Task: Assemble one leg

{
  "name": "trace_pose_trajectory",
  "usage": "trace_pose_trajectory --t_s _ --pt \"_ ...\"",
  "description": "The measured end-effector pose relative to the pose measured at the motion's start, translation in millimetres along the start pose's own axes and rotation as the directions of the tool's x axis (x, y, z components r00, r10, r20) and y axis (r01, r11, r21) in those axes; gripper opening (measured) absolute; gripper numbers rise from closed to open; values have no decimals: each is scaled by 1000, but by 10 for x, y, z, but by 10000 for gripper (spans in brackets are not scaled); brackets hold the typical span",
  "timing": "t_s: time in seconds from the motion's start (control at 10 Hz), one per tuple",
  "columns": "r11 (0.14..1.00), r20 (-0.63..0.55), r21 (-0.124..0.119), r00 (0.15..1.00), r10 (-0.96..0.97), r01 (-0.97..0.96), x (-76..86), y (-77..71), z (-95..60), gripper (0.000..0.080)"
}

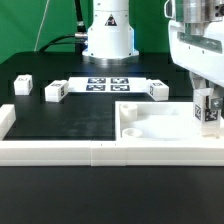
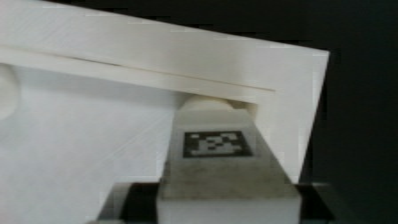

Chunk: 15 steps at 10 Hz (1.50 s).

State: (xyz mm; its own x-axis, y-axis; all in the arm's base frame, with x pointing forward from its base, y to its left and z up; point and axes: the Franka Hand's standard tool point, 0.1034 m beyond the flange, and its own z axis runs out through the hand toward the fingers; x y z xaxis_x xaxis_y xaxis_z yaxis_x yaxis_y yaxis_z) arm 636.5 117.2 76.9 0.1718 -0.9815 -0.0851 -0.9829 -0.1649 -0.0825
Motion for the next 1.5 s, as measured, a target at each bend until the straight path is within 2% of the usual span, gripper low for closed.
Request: trace_pose_trajectory --t_s 0.1,0.2,0.3,0.4,0.5,0.6,0.7,0.8,0.9,1.0,1.2,1.3,1.4,1.5 --pt "998 0 0 998 -60 60 -1 -1 -1 408" --pt "990 4 -11 990 -141 141 -18 6 -5 543" --pt "972 17 -27 973 -231 232 -58 9 -15 630" --pt "916 19 -20 916 -400 401 -42 -4 -21 644" --pt "870 21 -21 871 -491 492 -48 -1 -20 644" --pt "756 24 -39 756 -654 654 -57 -4 -35 649" --pt "645 21 -45 647 -762 762 -41 -21 -42 649" --pt "562 22 -62 564 -825 825 -28 -9 -37 649" --pt "488 22 -105 493 -870 866 -54 7 -43 649" --pt "357 15 -144 362 -932 923 -85 -3 -61 649" --pt "149 39 -143 156 -987 978 -27 -10 -62 649" --pt "73 50 -139 80 -996 988 -25 -10 -62 649" --pt "70 50 -138 78 -996 988 -30 -9 -61 649" --pt "71 50 -138 78 -996 988 -28 -9 -61 522"
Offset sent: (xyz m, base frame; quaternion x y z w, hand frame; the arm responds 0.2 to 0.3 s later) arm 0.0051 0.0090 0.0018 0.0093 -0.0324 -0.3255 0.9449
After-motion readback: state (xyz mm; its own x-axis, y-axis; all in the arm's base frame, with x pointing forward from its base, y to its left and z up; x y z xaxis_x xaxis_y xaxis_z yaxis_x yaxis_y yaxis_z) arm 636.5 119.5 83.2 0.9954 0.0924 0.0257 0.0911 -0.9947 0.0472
